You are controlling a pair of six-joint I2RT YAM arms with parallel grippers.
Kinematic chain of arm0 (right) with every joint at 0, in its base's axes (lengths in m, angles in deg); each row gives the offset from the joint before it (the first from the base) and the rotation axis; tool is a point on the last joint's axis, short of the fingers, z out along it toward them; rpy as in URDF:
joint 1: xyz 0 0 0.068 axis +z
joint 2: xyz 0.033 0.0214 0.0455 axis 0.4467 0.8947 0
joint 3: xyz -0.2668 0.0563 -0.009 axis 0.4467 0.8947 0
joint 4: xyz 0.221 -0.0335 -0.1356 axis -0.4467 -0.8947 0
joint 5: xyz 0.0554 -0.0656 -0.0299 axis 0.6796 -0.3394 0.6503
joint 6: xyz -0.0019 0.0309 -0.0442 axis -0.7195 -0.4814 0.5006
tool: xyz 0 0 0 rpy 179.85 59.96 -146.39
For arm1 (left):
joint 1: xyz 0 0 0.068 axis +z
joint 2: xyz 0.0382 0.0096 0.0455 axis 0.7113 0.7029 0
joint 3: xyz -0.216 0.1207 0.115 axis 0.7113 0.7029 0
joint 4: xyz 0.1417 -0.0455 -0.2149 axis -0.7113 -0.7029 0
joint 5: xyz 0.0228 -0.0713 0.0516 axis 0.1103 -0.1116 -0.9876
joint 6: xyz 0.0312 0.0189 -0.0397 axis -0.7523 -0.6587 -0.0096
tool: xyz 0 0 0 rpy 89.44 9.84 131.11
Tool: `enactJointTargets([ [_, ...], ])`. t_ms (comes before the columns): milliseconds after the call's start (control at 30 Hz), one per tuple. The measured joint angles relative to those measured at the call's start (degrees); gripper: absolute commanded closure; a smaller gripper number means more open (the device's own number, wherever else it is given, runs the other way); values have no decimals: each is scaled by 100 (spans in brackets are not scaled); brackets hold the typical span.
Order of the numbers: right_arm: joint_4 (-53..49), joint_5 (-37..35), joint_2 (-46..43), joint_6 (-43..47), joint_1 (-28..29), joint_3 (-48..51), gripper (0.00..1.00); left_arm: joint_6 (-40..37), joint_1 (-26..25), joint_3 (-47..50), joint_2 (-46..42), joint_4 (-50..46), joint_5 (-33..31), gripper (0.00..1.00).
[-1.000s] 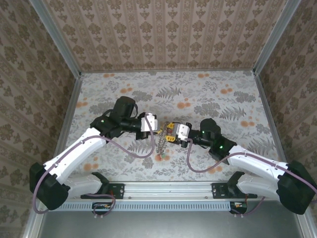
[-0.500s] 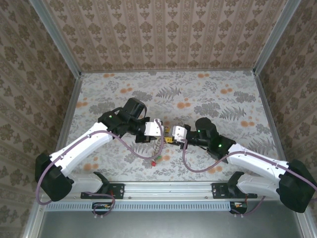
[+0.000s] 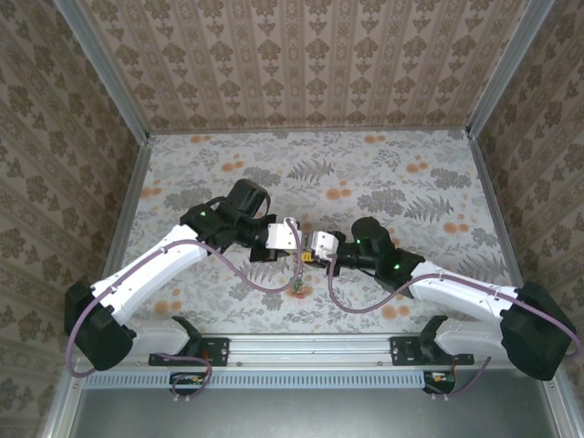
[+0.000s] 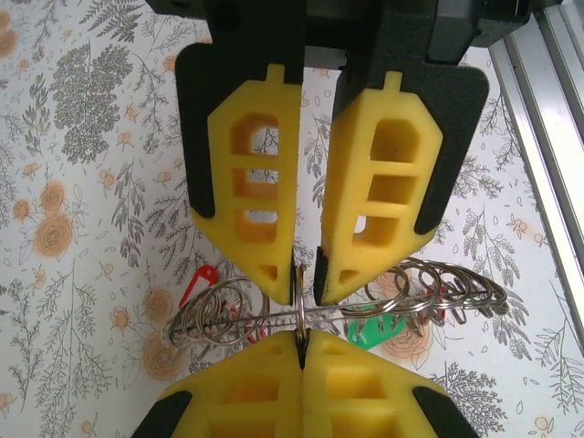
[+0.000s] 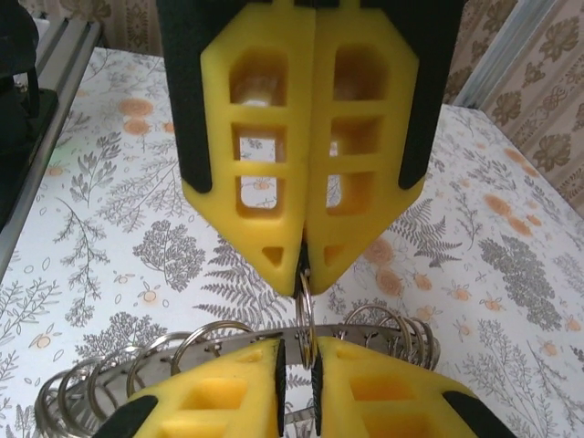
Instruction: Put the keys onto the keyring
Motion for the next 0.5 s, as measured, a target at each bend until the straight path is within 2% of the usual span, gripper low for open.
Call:
enactJointTargets([
  [100,186,4,0,-98,0,0,83,0,0,-4,13,-4,15,100],
  [200,251,11,-2,-149,0,0,100,0,0,-31,63,-15,15,100],
  [267,238,17,-2,-170,0,4,100,4,7,-33,72,-2,-4,100],
  [400,400,13,-11,-258,-13,66,100,199,31,39,15,212,-7,77],
  [500,728,63,-68,-435,-48,280,100,437,166,498,-365,813,190,70],
])
